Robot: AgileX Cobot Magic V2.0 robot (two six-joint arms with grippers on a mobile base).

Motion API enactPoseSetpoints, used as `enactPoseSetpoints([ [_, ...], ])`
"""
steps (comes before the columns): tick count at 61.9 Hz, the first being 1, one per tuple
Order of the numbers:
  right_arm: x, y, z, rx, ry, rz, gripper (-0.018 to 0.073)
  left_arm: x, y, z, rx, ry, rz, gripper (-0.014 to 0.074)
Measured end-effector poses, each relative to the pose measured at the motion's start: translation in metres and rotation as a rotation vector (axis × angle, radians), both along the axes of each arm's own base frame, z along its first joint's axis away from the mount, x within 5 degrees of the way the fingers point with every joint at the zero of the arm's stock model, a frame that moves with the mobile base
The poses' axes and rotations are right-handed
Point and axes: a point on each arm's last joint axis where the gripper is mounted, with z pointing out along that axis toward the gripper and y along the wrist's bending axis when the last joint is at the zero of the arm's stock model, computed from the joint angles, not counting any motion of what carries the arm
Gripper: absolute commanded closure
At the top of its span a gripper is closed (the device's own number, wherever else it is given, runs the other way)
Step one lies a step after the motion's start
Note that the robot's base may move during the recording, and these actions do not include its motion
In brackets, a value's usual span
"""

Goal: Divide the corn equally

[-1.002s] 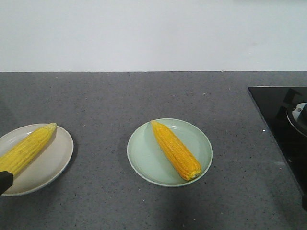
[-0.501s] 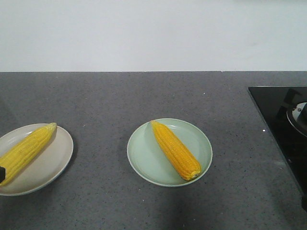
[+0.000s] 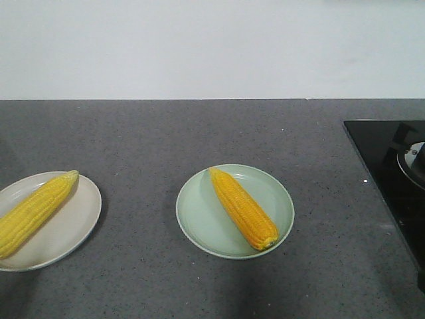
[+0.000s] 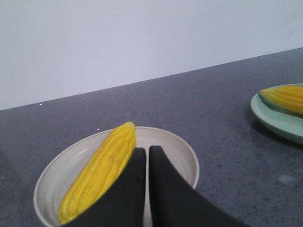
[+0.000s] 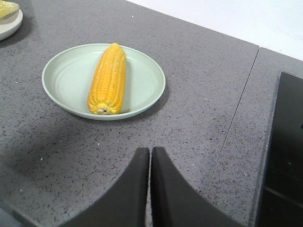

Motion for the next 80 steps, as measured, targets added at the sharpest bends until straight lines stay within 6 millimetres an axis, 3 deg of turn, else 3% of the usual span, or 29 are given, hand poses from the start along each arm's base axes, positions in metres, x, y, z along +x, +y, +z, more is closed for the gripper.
enactPoseSetpoints([
  [8, 0.000, 0.000, 0.000, 0.000, 0.000, 0.000, 0.0565, -0.005, 0.005, -0.015, -0.034, -0.032, 0.062, 0.0604],
  [15, 0.000, 0.000, 0.000, 0.000, 0.001, 0.000, 0.0565, -0.009, 0.008, -0.013, -0.039, -0.078, 0.101, 0.0604],
  [38, 0.000, 0.000, 0.000, 0.000, 0.001, 0.000, 0.0565, -0.010, 0.013, -0.022, -0.107, 0.024, 0.179, 0.0603],
  [80, 0.000, 0.000, 0.000, 0.000, 0.001, 0.000, 0.0565, -0.010, 0.013, -0.022, -0.124, 0.025, 0.184, 0.0603],
])
